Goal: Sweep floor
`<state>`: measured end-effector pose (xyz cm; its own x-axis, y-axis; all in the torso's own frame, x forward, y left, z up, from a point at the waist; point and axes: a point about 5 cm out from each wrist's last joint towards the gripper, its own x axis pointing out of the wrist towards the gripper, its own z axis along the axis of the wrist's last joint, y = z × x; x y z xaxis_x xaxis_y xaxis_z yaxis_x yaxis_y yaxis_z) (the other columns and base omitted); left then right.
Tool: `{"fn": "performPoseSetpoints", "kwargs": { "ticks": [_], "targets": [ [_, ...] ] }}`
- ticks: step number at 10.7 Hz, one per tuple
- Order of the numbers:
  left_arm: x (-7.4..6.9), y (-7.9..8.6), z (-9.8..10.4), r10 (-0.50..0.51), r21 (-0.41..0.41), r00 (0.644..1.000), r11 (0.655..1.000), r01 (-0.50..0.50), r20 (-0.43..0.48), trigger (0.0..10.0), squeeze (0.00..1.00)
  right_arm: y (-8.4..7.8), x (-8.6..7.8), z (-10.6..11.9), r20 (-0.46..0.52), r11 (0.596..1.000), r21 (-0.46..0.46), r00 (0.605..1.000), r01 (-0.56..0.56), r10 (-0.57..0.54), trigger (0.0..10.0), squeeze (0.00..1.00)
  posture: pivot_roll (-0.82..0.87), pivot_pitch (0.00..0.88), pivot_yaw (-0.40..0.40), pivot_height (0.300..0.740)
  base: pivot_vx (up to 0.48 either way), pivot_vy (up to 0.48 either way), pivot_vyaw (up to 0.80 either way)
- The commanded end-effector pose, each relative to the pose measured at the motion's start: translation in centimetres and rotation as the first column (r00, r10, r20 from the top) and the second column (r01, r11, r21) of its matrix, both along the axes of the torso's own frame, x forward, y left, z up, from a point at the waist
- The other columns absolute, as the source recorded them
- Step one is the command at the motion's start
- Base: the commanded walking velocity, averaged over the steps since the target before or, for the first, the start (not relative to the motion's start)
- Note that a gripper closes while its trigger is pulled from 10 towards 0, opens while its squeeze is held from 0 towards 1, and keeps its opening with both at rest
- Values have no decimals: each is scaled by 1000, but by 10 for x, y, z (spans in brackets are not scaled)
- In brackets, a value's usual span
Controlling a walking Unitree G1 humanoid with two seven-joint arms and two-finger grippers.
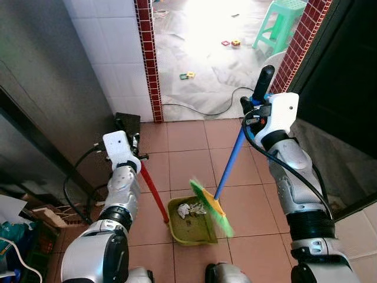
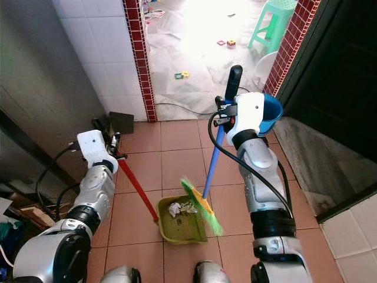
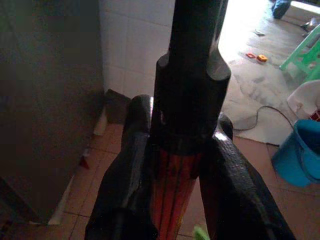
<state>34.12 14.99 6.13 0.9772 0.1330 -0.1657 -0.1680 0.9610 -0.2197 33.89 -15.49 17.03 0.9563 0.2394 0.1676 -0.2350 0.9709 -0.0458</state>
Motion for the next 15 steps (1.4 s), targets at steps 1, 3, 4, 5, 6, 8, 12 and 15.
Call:
{"fn": "performPoseSetpoints", "kwargs": {
  "ticks": [1,3,4,5,6,8,12,15],
  "targets": [
    [5,-3,8,-2,-58,1000,998,4,28,10000,0,0,3,12,55,1000,6,999,0,0,10000,0,-167,52,35,740,0,0,0],
    [7,-3,11,14,-124,999,992,-8,48,10000,0,5,3,5,-1,997,81,1000,-8,8,10000,0,-168,50,31,740,0,0,0],
    [8,-7,11,11,-172,999,985,-3,44,10000,0,10,4,6,-27,986,162,998,-45,50,10000,0,-171,48,30,740,0,0,0],
    [8,-8,11,9,-169,999,986,-2,41,10000,0,10,5,10,-13,984,161,997,-72,75,10000,0,-173,47,30,740,0,0,0],
    [8,-8,10,7,-168,999,986,0,41,10000,0,3,6,12,4,993,107,999,-55,55,10000,0,-173,47,30,740,0,0,0],
    [9,-4,12,9,-163,999,987,-1,45,10000,0,-7,8,18,69,1000,-18,997,-14,15,10000,0,-171,44,28,740,0,0,0],
    [10,4,15,-3,-97,998,995,9,57,10000,0,-14,10,31,167,995,-92,986,34,-18,10000,0,-168,37,35,740,0,0,0],
    [9,9,15,5,-81,998,997,0,59,10000,0,-27,13,35,204,985,-131,975,114,-86,10000,0,-168,37,36,740,0,0,0]
  ]
}}
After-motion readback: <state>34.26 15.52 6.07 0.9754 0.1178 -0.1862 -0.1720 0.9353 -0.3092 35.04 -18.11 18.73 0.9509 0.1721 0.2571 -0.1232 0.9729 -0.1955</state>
